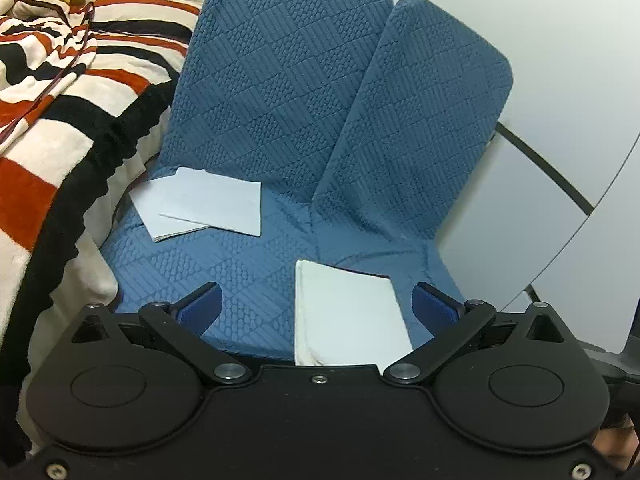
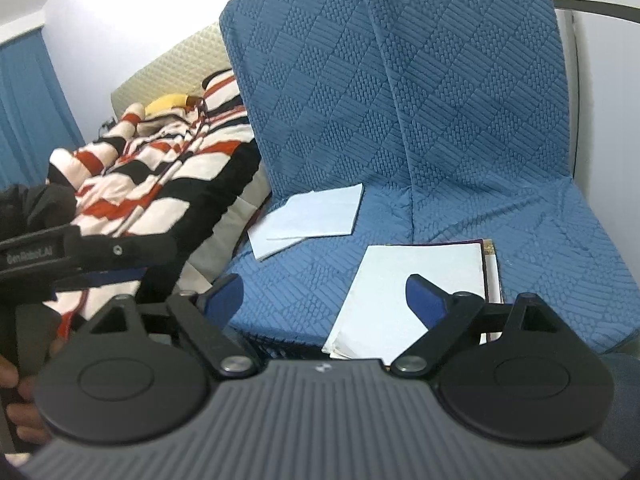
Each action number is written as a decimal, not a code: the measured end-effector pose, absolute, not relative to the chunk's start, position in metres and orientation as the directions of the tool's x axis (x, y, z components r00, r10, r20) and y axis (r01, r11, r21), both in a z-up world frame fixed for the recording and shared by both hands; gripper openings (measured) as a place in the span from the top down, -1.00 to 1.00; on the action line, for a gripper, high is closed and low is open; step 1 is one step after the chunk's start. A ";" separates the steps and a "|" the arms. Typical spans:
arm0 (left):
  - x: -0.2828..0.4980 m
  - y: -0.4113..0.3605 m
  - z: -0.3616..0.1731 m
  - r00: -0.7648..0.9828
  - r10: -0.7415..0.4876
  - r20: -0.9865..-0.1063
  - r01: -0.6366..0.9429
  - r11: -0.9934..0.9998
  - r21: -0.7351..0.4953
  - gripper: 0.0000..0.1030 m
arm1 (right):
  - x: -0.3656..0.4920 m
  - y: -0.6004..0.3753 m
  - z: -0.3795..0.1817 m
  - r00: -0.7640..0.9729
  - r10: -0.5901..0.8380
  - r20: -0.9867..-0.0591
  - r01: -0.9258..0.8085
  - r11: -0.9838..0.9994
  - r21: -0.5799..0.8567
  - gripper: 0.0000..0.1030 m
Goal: Organize objects
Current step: 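Move both open grippers toward the remaining white sheets on the cover, then lower both open grippers around the edge of the white sheet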
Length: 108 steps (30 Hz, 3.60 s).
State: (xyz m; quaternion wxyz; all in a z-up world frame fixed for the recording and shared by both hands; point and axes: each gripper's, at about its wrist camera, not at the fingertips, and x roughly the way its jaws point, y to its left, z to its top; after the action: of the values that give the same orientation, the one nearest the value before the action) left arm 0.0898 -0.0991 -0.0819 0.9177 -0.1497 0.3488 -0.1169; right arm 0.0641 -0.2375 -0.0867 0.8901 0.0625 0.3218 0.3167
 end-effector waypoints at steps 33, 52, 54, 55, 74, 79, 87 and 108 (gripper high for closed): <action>0.185 -0.104 -0.167 0.721 -0.240 -0.650 0.054 0.955 -0.293 -0.97 | 0.138 -0.192 -0.158 0.567 0.576 -0.588 -0.554 0.796 0.246 -0.74; 0.296 -0.054 -0.243 0.638 -0.277 -0.719 -0.025 0.925 -0.379 -0.95 | 0.211 -0.123 -0.190 0.532 0.553 -0.641 -0.625 0.767 0.144 -0.74; 0.308 -0.049 -0.249 0.629 -0.270 -0.729 -0.037 0.926 -0.375 -0.95 | 0.220 -0.119 -0.195 0.524 0.550 -0.650 -0.623 0.768 0.148 -0.74; 0.315 -0.045 -0.253 0.626 -0.269 -0.732 -0.045 0.925 -0.378 -0.95 | 0.225 -0.116 -0.197 0.520 0.550 -0.654 -0.620 0.769 0.154 -0.74; 0.426 0.011 -0.298 0.572 -0.198 -0.796 -0.185 0.915 -0.360 -0.94 | 0.304 -0.060 -0.223 0.450 0.598 -0.663 -0.602 0.752 0.270 -0.55; 0.439 0.020 -0.306 0.559 -0.197 -0.805 -0.228 0.898 -0.377 -0.93 | 0.329 -0.054 -0.241 0.379 0.612 -0.694 -0.545 0.754 0.367 -0.45; 0.458 0.021 -0.317 0.541 -0.115 -0.833 -0.221 0.937 -0.272 -0.90 | 0.356 -0.038 -0.259 0.320 0.618 -0.718 -0.493 0.756 0.431 -0.39; 0.483 0.031 -0.321 0.534 -0.234 -0.812 -0.183 0.906 -0.381 -0.87 | 0.407 -0.060 -0.295 0.155 0.853 -0.498 -0.182 0.520 0.835 -0.39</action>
State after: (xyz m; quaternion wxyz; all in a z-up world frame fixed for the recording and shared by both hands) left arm 0.4828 0.0308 -0.3211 0.8489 -0.2158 0.4823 -0.0150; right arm 0.4072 -0.0596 -0.2946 0.6912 0.3160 0.5312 0.3745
